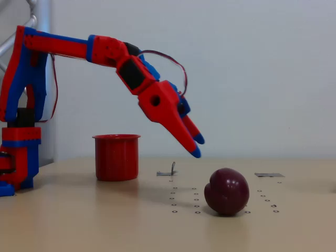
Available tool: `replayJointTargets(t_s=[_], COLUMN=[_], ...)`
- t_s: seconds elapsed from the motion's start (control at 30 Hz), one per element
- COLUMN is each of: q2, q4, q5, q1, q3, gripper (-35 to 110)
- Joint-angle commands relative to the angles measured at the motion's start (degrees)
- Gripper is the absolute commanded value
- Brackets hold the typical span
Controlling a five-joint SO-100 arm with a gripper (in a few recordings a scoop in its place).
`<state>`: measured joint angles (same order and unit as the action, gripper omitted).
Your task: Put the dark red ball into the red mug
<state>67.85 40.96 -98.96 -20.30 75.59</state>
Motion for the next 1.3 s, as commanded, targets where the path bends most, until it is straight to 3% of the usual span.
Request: replayJointTargets(t_s=[0.0, 1.27], q2=[1.05, -18.54], q4=[-1.58, -9.84], q5=[-0.79, -6.86], q1=[-0.88, -5.54], q3=[-7.38, -22.50], gripper=[48, 45])
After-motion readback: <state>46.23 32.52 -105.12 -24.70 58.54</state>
